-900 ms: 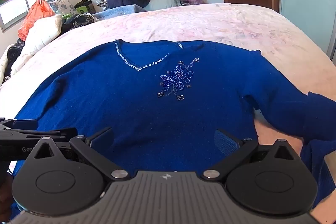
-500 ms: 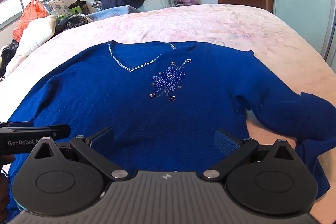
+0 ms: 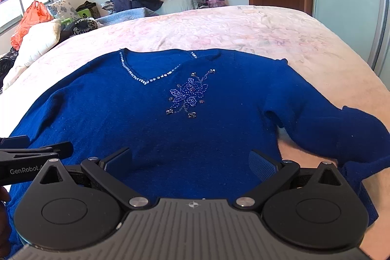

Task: Fold small clothes
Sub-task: 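Position both grippers over the blue sweater, right gripper near its sleeve, then grasp the sweater sleeve cuff with the right gripper and lift it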

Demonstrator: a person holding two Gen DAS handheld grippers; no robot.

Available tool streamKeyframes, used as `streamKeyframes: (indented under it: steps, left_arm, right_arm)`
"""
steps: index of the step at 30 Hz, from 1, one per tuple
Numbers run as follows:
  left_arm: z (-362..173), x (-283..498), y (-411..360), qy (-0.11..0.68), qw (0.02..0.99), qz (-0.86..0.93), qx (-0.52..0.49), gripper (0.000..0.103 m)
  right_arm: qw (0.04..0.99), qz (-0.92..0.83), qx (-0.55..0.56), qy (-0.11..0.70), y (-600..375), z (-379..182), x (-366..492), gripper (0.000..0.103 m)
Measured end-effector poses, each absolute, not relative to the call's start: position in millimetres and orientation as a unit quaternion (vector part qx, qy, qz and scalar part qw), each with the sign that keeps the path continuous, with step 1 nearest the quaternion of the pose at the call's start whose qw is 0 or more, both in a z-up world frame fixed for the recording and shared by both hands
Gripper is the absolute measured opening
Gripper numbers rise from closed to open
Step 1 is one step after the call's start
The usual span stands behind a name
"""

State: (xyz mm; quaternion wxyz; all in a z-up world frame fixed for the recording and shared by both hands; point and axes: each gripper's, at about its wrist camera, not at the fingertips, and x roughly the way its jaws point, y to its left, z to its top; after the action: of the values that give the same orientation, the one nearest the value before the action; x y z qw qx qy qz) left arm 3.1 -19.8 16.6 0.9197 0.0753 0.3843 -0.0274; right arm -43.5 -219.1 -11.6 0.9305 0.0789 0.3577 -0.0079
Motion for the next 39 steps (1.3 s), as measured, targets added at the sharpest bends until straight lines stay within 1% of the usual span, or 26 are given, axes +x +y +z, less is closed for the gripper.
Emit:
streamKeyframes:
  steps: [13, 23, 34, 39]
  left_arm:
    - [6, 0, 4, 0.409, 0.912, -0.028, 0.027, 0.093]
    - [-2, -1, 0, 0.407, 0.912, -0.032, 0.046, 0.093]
    - [-3, -4, -4, 0.402, 0.913, -0.054, 0.045, 0.093]
    - [-3, -4, -8, 0.403, 0.912, -0.062, 0.05, 0.093]
  right_arm:
    - [0.929, -0.026, 0.072, 0.363, -221, -16, -41, 0.103]
    - [0.927, -0.027, 0.082, 0.365, -227, -18, -42, 0.103]
    - [0.936, 0.008, 0.067, 0.347, -224, -18, -53, 0.103]
    - [0.936, 0.013, 0.061, 0.346, -245, -20, -70, 0.103]
